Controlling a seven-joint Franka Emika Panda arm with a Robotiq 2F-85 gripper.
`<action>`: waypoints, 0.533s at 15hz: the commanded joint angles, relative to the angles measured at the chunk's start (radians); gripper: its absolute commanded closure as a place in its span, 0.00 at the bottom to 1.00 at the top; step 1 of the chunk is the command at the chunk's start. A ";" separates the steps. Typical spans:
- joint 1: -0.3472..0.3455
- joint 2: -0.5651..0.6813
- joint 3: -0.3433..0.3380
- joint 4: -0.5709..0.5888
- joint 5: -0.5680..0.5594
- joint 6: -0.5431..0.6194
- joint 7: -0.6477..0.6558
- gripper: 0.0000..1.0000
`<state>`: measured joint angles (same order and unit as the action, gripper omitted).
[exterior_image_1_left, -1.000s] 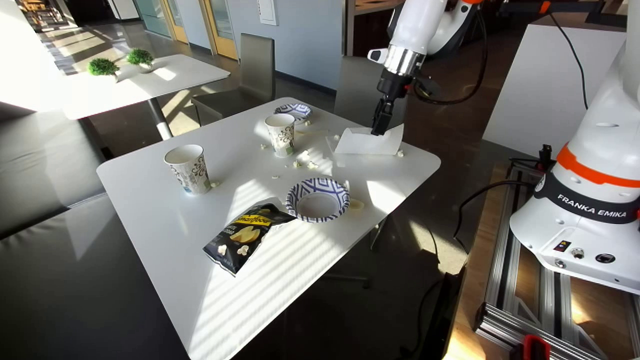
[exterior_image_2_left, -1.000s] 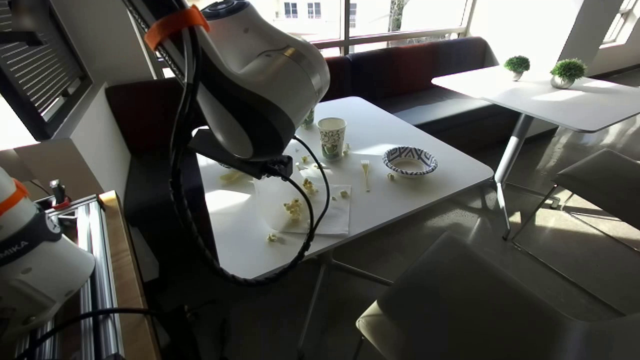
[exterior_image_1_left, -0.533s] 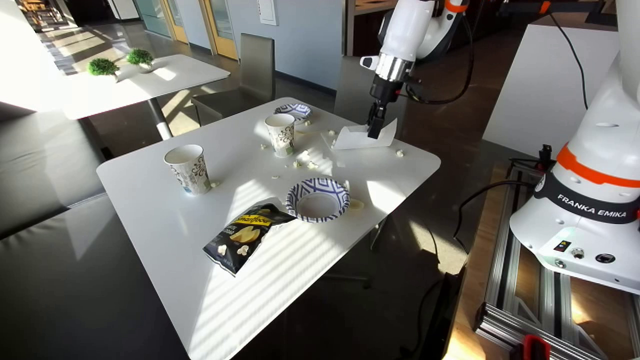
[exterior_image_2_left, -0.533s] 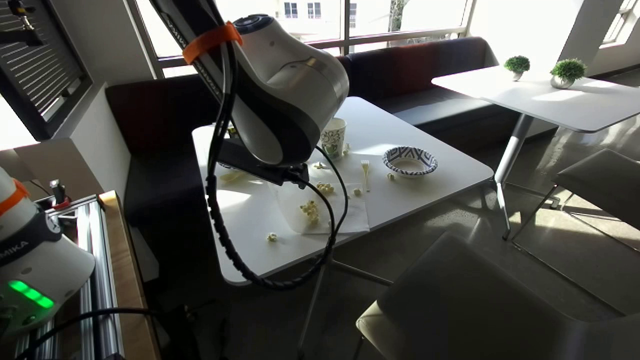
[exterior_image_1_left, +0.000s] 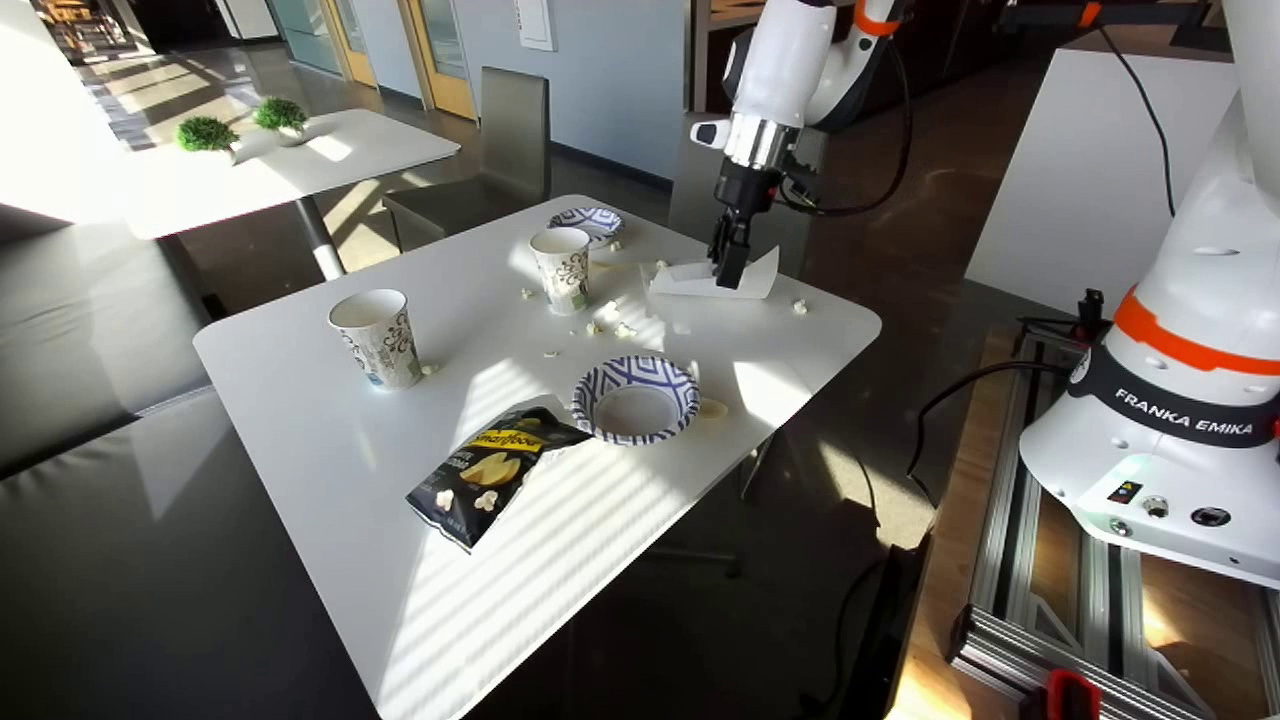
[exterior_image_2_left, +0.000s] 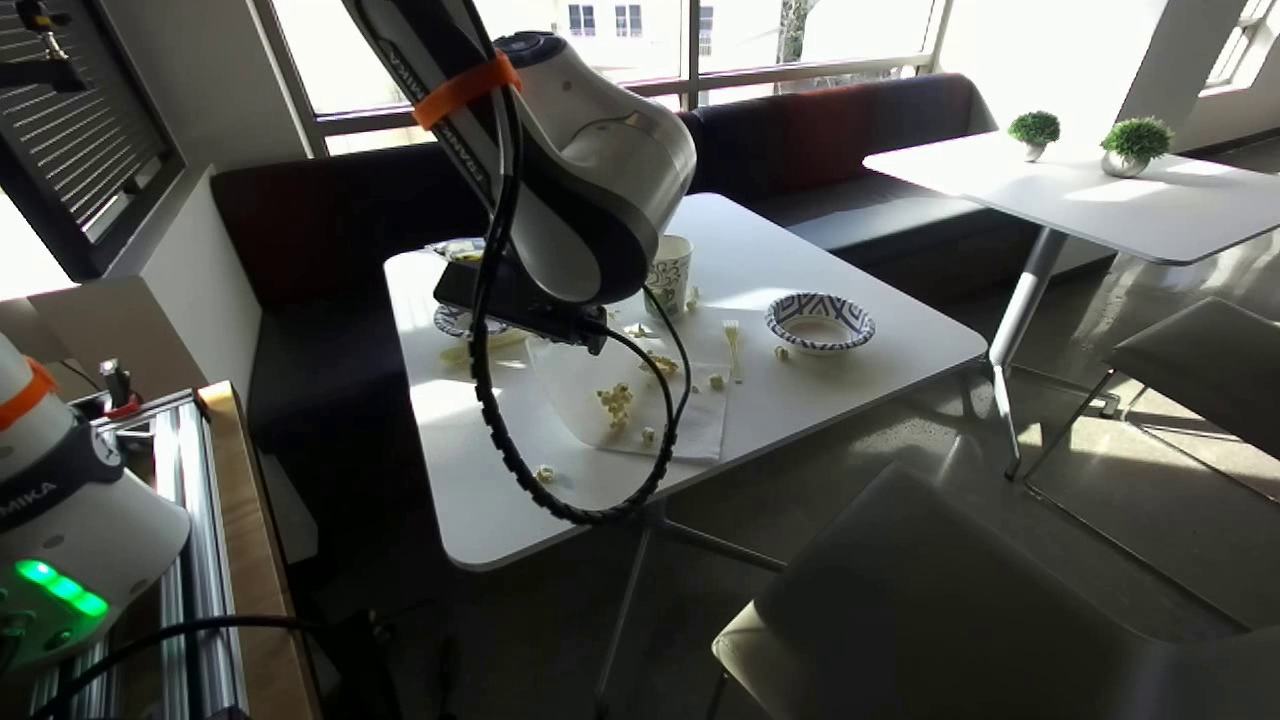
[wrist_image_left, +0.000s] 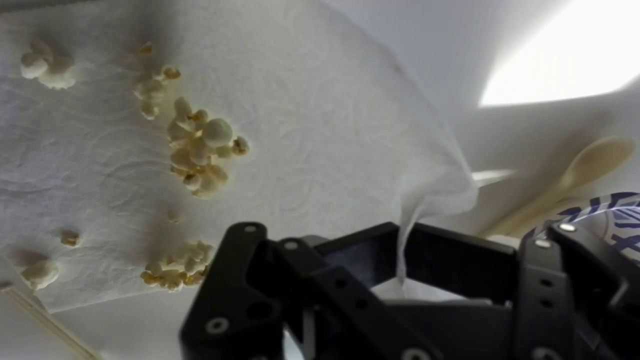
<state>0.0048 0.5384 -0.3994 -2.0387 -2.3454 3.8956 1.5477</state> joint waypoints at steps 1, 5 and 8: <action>0.063 0.044 0.004 0.056 -0.039 0.059 0.077 1.00; 0.106 0.066 0.020 0.083 -0.040 0.097 0.132 1.00; 0.129 0.082 0.031 0.100 -0.041 0.104 0.166 1.00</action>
<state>0.1093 0.5842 -0.3738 -1.9829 -2.3489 3.9693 1.6445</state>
